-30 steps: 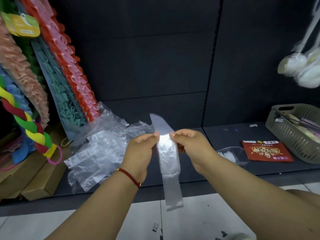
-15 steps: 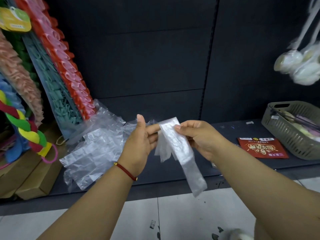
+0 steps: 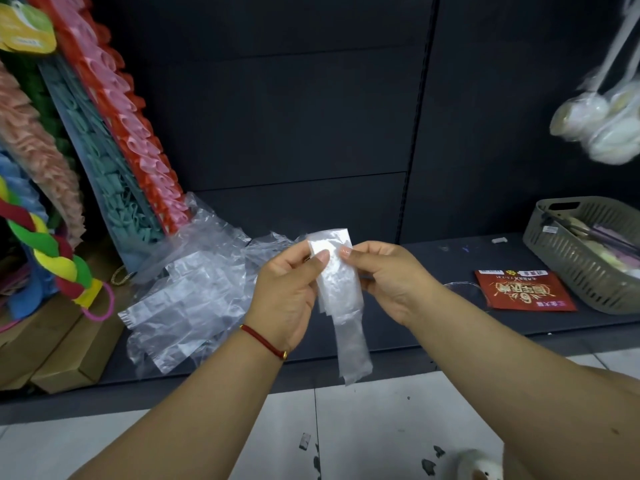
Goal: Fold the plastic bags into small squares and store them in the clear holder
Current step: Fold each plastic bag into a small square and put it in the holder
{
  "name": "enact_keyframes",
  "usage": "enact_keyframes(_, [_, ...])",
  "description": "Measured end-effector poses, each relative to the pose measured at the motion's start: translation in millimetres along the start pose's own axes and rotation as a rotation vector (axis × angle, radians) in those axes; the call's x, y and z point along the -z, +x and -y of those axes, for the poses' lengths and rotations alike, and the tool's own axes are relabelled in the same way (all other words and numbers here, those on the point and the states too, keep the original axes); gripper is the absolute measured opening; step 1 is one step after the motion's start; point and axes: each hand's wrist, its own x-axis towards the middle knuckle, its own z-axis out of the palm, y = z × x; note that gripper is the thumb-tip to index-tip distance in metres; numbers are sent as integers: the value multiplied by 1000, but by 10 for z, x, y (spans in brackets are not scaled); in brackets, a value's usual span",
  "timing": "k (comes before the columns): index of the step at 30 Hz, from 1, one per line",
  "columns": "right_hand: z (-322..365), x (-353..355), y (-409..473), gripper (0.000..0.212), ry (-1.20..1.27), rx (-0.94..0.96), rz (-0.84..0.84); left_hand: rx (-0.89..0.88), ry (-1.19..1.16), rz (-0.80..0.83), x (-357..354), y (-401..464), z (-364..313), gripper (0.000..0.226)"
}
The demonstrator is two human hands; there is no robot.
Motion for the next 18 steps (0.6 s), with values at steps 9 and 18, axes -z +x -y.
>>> enact_keyframes(9, [-94,-79,-20,11,48,127,-168,-37,115,-26,-6,-16,36,30])
enact_keyframes(18, [-88,-104,22,16,83,199,-311,122,438,-78,25,-73,170,17])
